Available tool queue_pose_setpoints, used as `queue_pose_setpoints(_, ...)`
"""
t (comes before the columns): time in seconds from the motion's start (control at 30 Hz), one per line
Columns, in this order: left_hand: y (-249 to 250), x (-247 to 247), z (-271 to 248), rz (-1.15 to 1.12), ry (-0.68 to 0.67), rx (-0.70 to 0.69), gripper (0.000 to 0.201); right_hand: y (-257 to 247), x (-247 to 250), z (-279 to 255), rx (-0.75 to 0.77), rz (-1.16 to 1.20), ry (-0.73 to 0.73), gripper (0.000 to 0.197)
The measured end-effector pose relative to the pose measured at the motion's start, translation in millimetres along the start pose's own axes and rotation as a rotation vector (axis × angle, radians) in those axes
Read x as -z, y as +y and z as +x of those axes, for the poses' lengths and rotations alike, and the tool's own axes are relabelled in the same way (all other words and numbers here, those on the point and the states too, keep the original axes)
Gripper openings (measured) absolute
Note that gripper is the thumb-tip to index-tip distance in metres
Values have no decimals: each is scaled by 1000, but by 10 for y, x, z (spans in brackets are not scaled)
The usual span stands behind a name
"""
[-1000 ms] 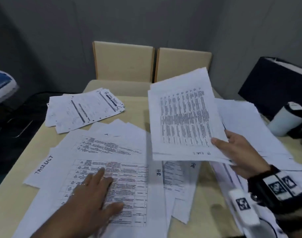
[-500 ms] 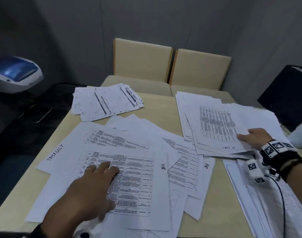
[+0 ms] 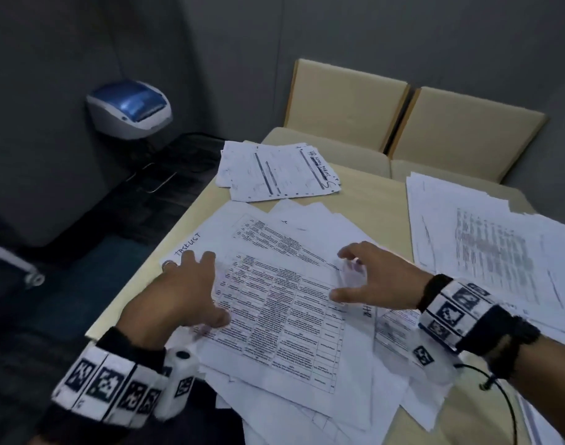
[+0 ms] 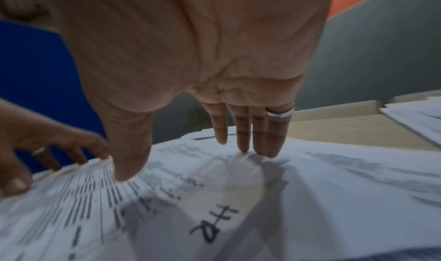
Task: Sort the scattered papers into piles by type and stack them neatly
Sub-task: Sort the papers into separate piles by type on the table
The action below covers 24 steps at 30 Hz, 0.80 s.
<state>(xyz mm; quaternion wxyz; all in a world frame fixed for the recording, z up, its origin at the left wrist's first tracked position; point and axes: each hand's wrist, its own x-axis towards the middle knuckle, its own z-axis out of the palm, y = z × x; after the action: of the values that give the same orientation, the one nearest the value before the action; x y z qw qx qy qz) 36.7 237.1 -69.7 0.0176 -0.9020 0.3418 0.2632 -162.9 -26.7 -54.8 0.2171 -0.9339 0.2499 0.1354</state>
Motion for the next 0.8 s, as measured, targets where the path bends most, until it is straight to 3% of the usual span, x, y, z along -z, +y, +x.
queue_pose_setpoints(0.07,-77,7,12,-2,11,9,115,-129,-109,155,7,-131,-72,122)
queue_pose_setpoints(0.2,-107,-10,32,15,26,-12,115,-178,-125,363,-17,-198,-133,148)
queue_pose_setpoints(0.37,-133,-24,53,-28,50,-45,109,-172,0,526,-51,-84,-86,153)
queue_pose_setpoints(0.43,-142,-36,72,-63,62,-47,111,-183,-10,547,-49,-60,-59,138)
queue_pose_setpoints(0.47,-148,-37,82,-85,70,-44,113,-166,-22,570,-30,-33,-40,119)
queue_pose_setpoints(0.53,-154,-24,95,-129,89,-30,118,-204,2,506,26,39,42,54)
queue_pose_setpoints(0.57,-163,-12,100,-152,98,-20,121,-240,47,440,45,68,66,39)
queue_pose_setpoints(0.67,-211,45,107,-265,164,12,122,-275,231,197,61,222,107,23)
queue_pose_setpoints(0.8,-315,89,108,-342,182,50,107,-132,341,-92,-23,363,180,18)
